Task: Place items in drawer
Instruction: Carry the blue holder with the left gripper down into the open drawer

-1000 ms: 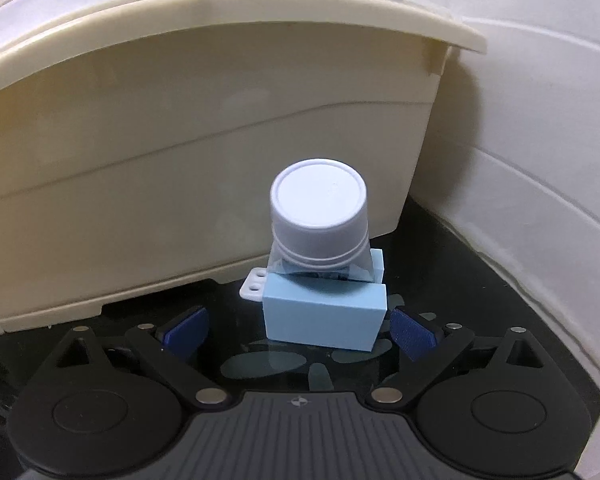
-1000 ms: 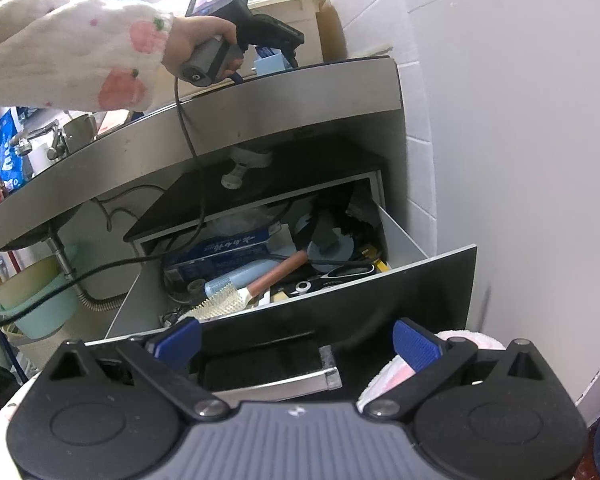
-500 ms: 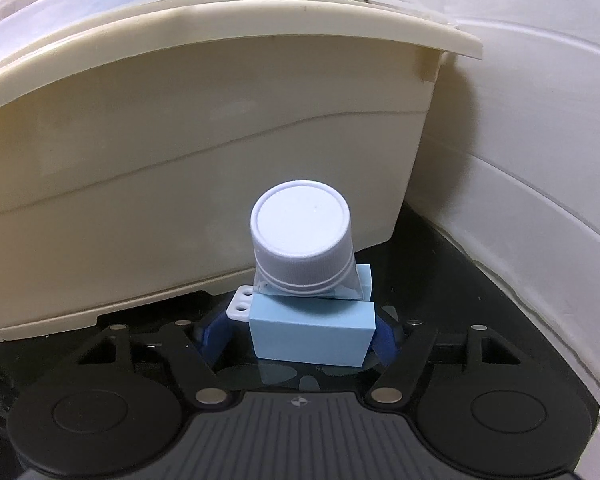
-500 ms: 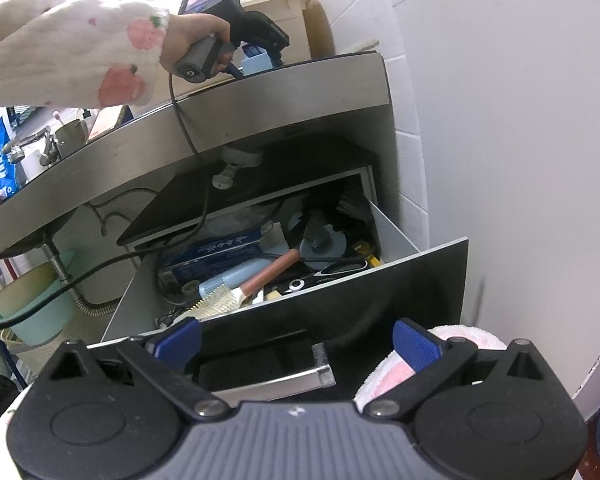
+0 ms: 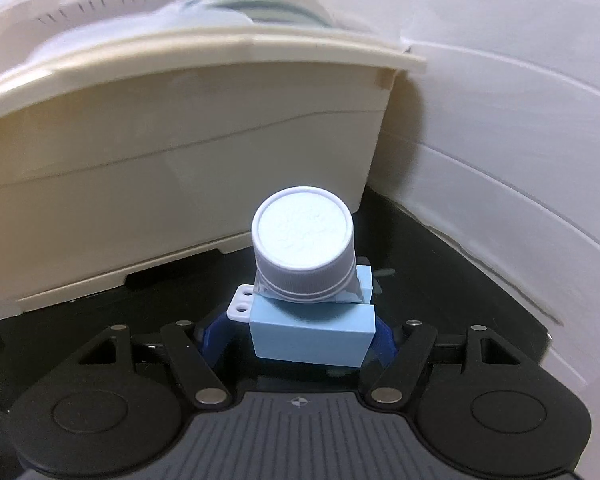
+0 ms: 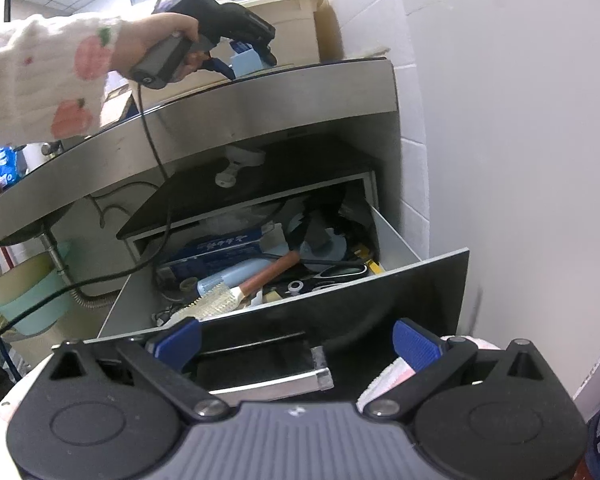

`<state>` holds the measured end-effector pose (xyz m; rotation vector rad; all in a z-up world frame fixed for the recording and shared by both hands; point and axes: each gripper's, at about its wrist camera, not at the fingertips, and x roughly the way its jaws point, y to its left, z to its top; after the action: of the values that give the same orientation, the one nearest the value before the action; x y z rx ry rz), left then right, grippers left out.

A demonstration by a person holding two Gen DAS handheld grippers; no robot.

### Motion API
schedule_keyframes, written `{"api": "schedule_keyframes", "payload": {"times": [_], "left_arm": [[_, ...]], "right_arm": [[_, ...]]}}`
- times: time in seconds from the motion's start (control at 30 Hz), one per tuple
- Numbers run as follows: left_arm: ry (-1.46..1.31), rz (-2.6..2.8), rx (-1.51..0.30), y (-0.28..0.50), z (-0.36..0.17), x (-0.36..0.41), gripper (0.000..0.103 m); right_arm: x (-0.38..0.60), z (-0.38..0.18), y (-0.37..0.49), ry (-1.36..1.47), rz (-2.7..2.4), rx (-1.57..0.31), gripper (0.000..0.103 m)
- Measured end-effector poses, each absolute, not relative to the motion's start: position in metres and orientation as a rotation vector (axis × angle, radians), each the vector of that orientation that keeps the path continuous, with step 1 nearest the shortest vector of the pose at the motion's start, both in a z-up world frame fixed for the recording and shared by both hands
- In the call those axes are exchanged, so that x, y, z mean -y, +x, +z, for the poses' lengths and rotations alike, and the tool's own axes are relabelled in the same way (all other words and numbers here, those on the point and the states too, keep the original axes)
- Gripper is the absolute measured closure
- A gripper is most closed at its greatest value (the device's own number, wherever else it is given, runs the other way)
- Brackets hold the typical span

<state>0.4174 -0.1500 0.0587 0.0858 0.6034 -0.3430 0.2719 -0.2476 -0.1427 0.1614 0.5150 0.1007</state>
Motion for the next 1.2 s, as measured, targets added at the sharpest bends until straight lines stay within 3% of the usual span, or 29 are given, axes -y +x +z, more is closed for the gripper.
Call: {"api": "schedule_keyframes", "payload": {"times": [0.7, 0.87, 1.2], "left_arm": [[0.146, -0.662, -0.491, 0.259, 0.079, 0.091, 0.034], [0.202, -0.770, -0.444, 0.219, 0.061, 0.101, 0.034], [0.185, -0.818, -0.638, 0.232, -0.010, 0.121, 0.034]], "right_arm": [[0.221, -0.114, 0.260, 0.046, 0.131, -0.466, 0.000], [0.219, -0.111, 0.258, 0.036, 0.128, -0.466, 0.000], [0.227, -0.118, 0.259, 0.054, 0.112, -0.496, 0.000]]}}
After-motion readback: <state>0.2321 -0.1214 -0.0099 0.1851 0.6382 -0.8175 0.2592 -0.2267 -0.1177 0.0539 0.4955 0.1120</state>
